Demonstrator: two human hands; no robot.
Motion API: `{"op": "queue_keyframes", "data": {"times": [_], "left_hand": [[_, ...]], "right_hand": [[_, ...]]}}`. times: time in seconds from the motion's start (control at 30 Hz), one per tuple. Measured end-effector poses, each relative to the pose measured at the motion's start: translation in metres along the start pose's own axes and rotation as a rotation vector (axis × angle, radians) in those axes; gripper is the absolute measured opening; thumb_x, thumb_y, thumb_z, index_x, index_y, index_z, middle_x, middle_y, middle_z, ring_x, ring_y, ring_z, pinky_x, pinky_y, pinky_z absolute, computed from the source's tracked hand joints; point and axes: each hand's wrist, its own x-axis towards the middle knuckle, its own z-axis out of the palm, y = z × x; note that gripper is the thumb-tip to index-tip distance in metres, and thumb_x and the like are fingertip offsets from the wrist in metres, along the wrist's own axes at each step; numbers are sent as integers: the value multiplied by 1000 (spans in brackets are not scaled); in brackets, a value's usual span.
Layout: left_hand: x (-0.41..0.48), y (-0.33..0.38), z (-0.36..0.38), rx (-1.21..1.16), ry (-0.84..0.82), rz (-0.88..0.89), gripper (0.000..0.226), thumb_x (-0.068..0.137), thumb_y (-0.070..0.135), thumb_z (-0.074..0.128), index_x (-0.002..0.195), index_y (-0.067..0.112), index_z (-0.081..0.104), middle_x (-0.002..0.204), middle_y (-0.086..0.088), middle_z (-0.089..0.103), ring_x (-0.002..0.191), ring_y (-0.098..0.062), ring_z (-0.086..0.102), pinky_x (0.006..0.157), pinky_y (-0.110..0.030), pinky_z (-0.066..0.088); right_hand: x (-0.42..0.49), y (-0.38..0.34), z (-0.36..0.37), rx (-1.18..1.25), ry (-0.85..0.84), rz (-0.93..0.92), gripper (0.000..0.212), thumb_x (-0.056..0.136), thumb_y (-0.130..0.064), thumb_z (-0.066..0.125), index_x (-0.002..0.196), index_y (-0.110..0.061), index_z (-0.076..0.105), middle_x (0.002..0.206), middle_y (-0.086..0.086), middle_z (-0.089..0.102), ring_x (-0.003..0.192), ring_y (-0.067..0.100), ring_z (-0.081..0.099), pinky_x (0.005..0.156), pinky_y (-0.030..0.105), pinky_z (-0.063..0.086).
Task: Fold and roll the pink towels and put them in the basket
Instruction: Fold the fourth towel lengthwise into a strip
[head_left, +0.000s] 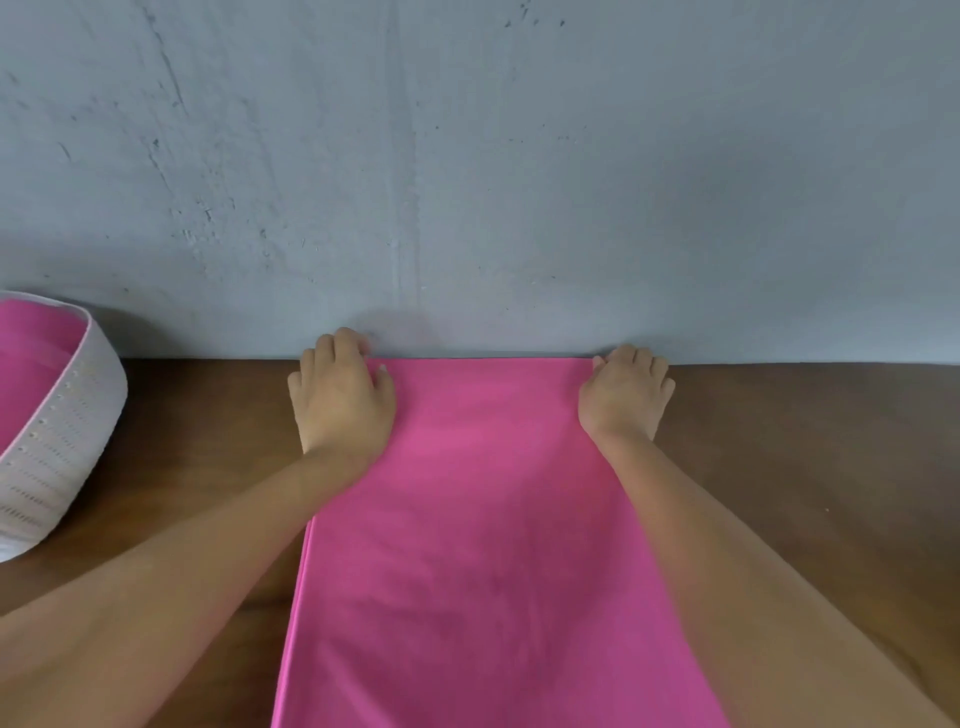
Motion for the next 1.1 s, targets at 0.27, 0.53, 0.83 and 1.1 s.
{"op": "queue_keyframes", "data": {"times": [0.27,0.53,0.83,1.1], "left_hand": [[-57,42,-13,15,-397,455,41,97,30,61,131,9,56,132,-12,58,125,-34,52,105,-47,39],[-101,44,1,166,-591,651,71,102,61,19,162,23,19,170,1,13,156,-17,5,126,-40,7],[-101,44,0,163,-548,638,65,103,58,27,159,24,28,167,0,21,155,-18,13,126,-43,12],[-101,48,0,191,-538,656,65,103,57,28,157,21,31,166,-4,26,154,-24,19,125,-46,15]], "right_hand": [[-34,11,-31,60,-80,-232,39,103,-37,48,128,-8,53,128,11,53,120,30,47,95,42,41],[-126,48,-70,38,-374,-494,65,106,-50,31,159,-12,26,166,3,23,154,16,17,125,37,15],[-218,106,-111,-45,-465,-442,89,92,-69,-15,162,-16,0,170,-5,-7,154,7,-12,127,36,1],[-304,150,-152,-66,-490,-350,72,103,-62,5,162,-23,-6,167,-14,-17,152,7,-21,127,37,-1]]}}
